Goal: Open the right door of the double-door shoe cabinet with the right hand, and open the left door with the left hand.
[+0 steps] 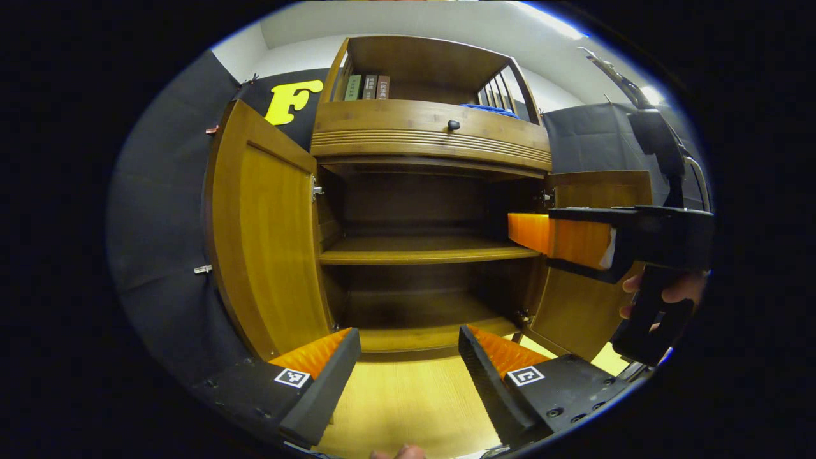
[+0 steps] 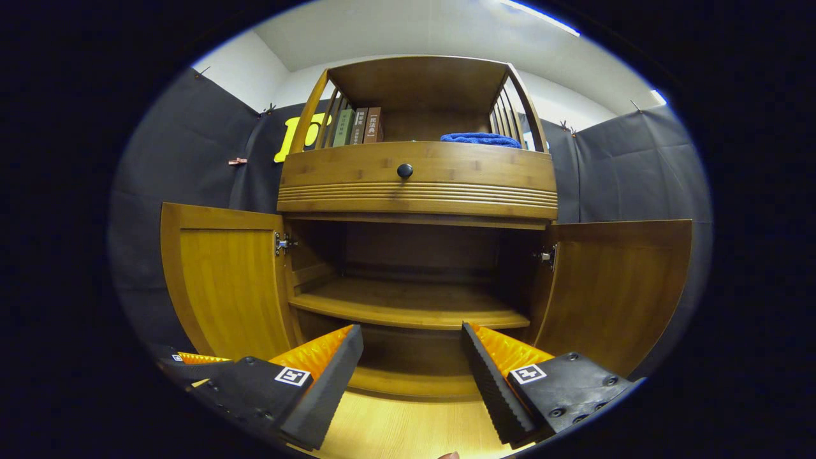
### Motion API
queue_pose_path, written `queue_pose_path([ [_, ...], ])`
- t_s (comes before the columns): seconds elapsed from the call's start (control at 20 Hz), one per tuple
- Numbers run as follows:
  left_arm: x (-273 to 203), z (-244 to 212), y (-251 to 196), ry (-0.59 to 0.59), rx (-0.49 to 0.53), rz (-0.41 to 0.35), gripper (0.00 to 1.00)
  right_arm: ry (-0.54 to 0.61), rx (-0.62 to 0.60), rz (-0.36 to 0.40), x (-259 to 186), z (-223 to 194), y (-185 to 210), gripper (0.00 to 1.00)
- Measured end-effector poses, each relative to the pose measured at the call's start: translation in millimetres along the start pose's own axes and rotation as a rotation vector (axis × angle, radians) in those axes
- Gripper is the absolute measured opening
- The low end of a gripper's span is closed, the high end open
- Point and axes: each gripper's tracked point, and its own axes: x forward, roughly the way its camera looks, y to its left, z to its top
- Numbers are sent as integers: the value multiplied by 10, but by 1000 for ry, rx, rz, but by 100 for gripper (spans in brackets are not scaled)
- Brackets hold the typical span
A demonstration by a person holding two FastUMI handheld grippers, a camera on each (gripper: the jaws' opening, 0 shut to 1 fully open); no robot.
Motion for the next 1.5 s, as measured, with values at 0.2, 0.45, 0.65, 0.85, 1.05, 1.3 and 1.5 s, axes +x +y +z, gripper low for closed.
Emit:
queue_pose_path([
  [0.2, 48, 23, -2, -3, -21, 2, 96, -12, 7, -15, 3, 87, -95, 98],
  [0.45, 35, 50, 12, -9, -35, 10, 96, -20, -8, -23, -12, 119, -138, 100],
  [0.65, 39, 20, 32, -2, -35, 15, 96, -12, -4, -25, -13, 96, -137, 100],
  [0.85, 21, -26, 19, 5, -18, 20, 96, -12, -13, -21, 7, 97, -125, 98],
  [1.05, 39, 0, -24, 0, -13, 14, 96, -26, -22, -14, 12, 151, -119, 100],
  [1.3, 38, -30, -31, 1, -13, 12, 96, -20, -17, -18, 4, 117, -137, 100],
  [1.5, 42, -36, -30, 0, -21, 13, 96, -21, -20, -15, -2, 114, -120, 100],
])
